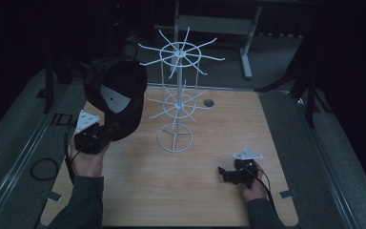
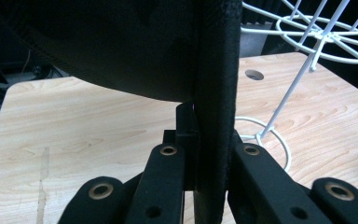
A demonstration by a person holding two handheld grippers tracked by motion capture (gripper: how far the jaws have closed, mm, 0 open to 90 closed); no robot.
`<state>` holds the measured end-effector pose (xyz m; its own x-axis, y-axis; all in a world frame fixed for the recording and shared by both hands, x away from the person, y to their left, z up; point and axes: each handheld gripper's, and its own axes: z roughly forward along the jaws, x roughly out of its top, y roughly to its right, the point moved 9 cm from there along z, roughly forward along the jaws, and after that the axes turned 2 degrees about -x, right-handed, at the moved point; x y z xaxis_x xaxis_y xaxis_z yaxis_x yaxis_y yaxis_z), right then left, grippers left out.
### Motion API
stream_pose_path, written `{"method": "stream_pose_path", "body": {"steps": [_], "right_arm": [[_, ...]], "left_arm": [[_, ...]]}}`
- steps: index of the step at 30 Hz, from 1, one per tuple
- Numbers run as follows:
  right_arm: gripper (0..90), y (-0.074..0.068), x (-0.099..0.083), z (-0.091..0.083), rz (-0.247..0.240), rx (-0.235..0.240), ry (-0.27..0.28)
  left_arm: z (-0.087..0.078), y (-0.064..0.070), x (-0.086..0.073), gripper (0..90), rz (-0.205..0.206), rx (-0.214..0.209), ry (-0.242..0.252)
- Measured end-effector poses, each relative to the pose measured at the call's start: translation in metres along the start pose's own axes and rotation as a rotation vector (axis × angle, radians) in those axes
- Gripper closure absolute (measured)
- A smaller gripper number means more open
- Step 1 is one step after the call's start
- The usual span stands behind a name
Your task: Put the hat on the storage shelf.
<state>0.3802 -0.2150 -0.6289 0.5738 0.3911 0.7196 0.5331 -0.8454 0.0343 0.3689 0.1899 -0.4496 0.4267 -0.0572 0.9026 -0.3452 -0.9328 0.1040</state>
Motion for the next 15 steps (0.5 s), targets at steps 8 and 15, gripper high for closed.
{"method": "stream_pose_path", "body": {"steps": [8,15], "right_arm": [[12.3,0.0001,0.0,0.0,-0.001,0.0,0.0],[12.3,0.0001,0.0,0.0,-0.001,0.0,0.0]], "left_arm": [[-0.003,0.003,0.0058,86.7,0.019,0.003,0.019],[-0.005,0.0041,0.0107,86.6,0.023,0.006,0.036]]}}
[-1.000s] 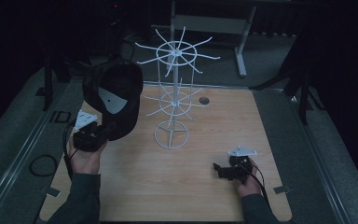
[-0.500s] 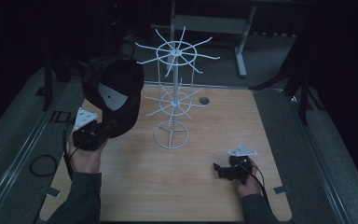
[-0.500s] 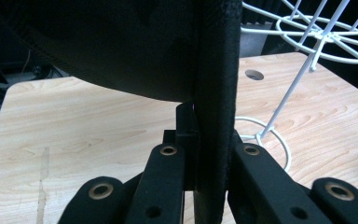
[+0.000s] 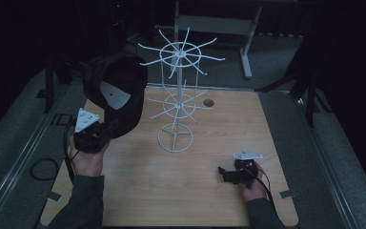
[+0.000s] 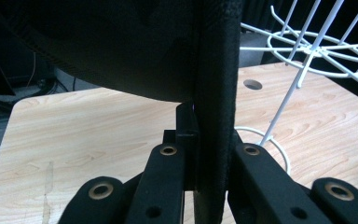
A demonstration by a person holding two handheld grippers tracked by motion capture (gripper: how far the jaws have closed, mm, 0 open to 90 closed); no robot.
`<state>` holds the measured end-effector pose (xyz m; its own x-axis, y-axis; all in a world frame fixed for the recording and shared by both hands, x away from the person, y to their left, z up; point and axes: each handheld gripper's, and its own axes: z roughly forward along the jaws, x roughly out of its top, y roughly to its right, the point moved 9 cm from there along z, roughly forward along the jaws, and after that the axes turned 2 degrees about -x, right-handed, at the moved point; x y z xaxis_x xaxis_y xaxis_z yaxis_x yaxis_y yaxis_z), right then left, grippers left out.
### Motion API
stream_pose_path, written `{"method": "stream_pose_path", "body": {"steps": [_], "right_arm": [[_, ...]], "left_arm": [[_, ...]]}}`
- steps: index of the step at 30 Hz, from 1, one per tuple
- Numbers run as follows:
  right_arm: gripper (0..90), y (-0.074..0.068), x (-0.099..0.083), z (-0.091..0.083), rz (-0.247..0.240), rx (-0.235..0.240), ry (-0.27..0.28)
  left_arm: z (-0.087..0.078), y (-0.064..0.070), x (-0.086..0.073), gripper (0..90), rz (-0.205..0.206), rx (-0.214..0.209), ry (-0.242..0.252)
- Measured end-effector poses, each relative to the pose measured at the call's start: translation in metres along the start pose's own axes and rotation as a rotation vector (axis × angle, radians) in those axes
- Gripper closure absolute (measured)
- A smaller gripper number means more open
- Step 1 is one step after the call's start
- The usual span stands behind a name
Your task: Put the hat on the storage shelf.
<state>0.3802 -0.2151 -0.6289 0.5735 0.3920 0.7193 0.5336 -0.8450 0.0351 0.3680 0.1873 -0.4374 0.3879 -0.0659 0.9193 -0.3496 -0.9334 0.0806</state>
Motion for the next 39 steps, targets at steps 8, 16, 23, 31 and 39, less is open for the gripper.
{"method": "stream_pose_path", "body": {"steps": [8,16,23,31,39], "right_arm": [[12.3,0.0,0.0,0.0,0.001,0.0,0.0],[12.2,0.0,0.0,0.0,0.0,-0.001,0.001],[12.3,0.0,0.0,0.0,0.001,0.0,0.001],[12.3,0.0,0.0,0.0,0.001,0.0,0.001],[12.3,0.0,0.0,0.0,0.0,0.0,0.001]], "left_arm": [[-0.001,0.0,0.005,86.7,0.002,0.003,0.013],[-0.003,-0.001,0.009,86.6,0.005,0.009,0.026],[-0.004,-0.001,0.013,86.6,0.009,0.014,0.036],[-0.006,0.0,0.017,86.6,0.017,0.02,0.052],[-0.006,0.001,0.02,86.6,0.023,0.023,0.06]]}}
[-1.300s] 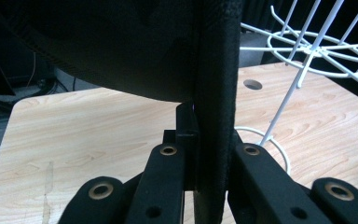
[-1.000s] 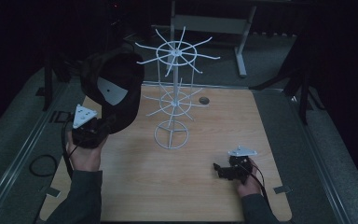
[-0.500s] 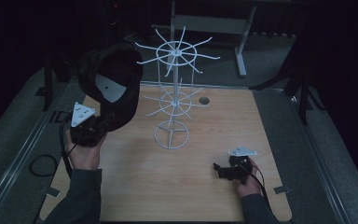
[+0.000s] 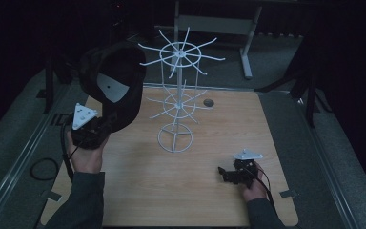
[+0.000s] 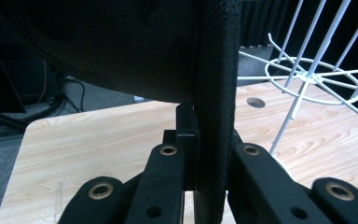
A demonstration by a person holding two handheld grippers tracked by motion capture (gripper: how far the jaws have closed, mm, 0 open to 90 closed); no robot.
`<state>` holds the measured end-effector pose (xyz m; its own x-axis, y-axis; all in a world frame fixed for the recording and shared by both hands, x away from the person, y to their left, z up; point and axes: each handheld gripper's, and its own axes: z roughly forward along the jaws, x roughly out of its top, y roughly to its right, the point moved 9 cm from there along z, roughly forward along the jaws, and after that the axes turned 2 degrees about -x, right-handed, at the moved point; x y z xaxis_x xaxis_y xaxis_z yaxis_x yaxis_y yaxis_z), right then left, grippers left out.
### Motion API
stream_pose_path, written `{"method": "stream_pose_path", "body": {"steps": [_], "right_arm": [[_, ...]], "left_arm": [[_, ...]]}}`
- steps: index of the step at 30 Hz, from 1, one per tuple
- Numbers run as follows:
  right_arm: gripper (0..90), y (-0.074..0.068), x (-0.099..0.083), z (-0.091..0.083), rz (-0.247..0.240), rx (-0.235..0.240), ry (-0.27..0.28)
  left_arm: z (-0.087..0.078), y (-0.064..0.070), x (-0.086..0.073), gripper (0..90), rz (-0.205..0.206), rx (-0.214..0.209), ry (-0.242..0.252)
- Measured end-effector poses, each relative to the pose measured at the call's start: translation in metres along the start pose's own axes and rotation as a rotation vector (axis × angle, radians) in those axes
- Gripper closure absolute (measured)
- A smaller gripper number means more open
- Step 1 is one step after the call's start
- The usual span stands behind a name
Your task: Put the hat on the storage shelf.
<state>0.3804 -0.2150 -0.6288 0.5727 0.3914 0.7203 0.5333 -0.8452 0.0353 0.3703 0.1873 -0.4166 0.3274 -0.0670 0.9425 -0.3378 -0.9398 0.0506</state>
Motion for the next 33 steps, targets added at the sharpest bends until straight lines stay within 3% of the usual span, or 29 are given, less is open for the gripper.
{"method": "stream_pose_path", "body": {"steps": [12,26,33], "right_arm": [[12.2,0.0,0.0,0.0,0.0,0.0,0.0],[12.3,0.0,0.0,0.0,0.0,0.0,0.001],[12.2,0.0,0.0,0.0,0.0,0.0,0.001]], "left_arm": [[0.0,0.003,0.006,86.6,0.026,0.016,0.01],[-0.002,0.013,0.013,86.6,0.091,0.031,0.031],[-0.002,0.017,0.013,86.6,0.119,0.013,0.045]]}}
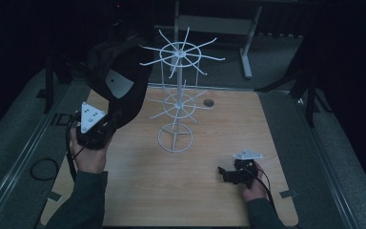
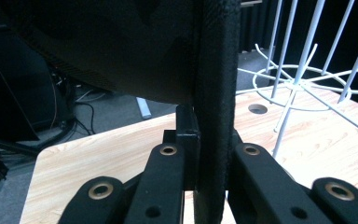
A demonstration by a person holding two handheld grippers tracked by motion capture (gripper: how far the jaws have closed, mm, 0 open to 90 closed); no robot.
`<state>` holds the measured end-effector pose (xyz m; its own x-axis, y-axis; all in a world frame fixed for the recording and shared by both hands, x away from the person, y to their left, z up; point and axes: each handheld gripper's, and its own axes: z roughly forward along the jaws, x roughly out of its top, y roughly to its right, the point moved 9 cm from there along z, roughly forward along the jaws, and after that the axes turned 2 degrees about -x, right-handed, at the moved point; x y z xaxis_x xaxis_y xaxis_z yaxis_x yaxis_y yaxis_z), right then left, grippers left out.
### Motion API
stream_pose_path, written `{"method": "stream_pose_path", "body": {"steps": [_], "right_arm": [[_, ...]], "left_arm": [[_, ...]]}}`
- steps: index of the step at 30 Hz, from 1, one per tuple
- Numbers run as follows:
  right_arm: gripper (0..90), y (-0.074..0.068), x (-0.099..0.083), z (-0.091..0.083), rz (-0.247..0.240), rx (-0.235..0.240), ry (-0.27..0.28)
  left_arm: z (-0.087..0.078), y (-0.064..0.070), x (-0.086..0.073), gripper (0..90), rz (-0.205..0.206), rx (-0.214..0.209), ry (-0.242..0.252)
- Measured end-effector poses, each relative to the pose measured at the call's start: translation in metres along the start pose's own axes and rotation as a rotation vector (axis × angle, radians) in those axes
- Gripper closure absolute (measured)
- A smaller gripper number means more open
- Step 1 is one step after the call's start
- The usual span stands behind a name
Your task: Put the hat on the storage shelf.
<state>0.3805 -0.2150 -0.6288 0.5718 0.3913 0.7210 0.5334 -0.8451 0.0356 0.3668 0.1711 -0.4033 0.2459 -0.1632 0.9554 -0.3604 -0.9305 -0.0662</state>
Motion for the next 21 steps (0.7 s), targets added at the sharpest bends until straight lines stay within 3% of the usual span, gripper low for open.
{"method": "stream_pose_path", "body": {"steps": [10,21], "right_arm": [[12.3,-0.0001,0.0,0.0,0.0,0.0,0.0],[12.3,-0.0001,0.0,0.0,0.002,0.0,0.0]], "left_arm": [[-0.0001,0.0027,-0.0024,86.6,0.03,-0.011,0.013],[0.0007,0.0064,-0.006,86.5,0.117,-0.009,0.031]]}}
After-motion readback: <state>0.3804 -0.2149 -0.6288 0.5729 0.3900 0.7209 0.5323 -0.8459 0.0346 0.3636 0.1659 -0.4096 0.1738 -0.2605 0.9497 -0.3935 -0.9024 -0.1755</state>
